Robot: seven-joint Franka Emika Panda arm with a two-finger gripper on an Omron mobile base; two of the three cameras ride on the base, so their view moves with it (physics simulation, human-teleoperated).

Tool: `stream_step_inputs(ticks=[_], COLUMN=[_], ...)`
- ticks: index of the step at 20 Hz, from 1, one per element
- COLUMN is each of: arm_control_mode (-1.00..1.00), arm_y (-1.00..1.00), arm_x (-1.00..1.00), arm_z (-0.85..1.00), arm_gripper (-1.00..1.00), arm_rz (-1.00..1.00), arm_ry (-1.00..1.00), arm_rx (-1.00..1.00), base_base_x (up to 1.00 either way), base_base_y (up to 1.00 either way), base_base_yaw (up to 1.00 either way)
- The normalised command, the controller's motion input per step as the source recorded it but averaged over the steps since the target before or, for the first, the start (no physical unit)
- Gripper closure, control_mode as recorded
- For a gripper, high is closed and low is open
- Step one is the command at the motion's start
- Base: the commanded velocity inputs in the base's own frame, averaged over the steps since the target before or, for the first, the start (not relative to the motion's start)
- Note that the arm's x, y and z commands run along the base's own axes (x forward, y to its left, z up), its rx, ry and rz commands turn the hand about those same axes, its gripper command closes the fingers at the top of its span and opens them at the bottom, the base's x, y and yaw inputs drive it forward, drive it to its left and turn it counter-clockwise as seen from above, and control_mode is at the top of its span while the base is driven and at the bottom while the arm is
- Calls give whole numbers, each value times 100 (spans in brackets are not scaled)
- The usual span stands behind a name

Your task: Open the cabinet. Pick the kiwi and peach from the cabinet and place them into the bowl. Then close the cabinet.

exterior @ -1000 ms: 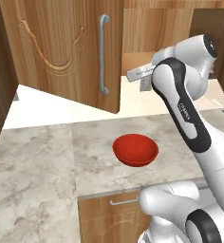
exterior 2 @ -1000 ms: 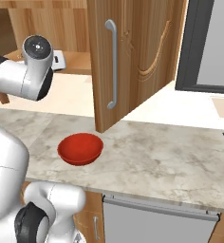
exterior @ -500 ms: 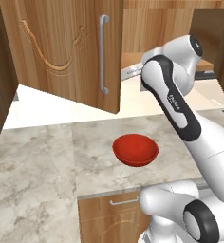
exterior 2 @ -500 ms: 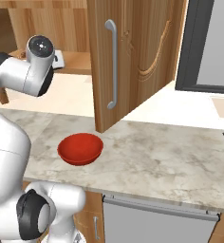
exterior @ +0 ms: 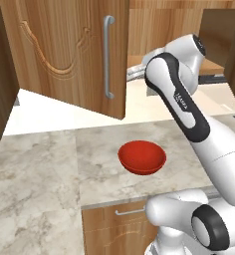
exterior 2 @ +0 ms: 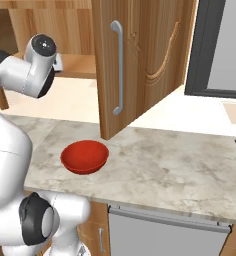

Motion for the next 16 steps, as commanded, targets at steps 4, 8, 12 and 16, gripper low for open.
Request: stream_step_inputs(ticks=[4,8,12,16], arm_control_mode=[-100,-100,-100,-100], arm_y=[15,20,26,26], arm_x=[0,0,-1,-9], arm_z=[0,0,0,0], arm_gripper=[-100,-100,-100,-100], arm_rz=[11,10,9,9], arm_ry=[0,0,0,0], arm_rx=[4,2,0,0], base_base_x=[0,0,0,0], base_base_y=[0,0,0,0], base_base_yaw=[0,0,0,0])
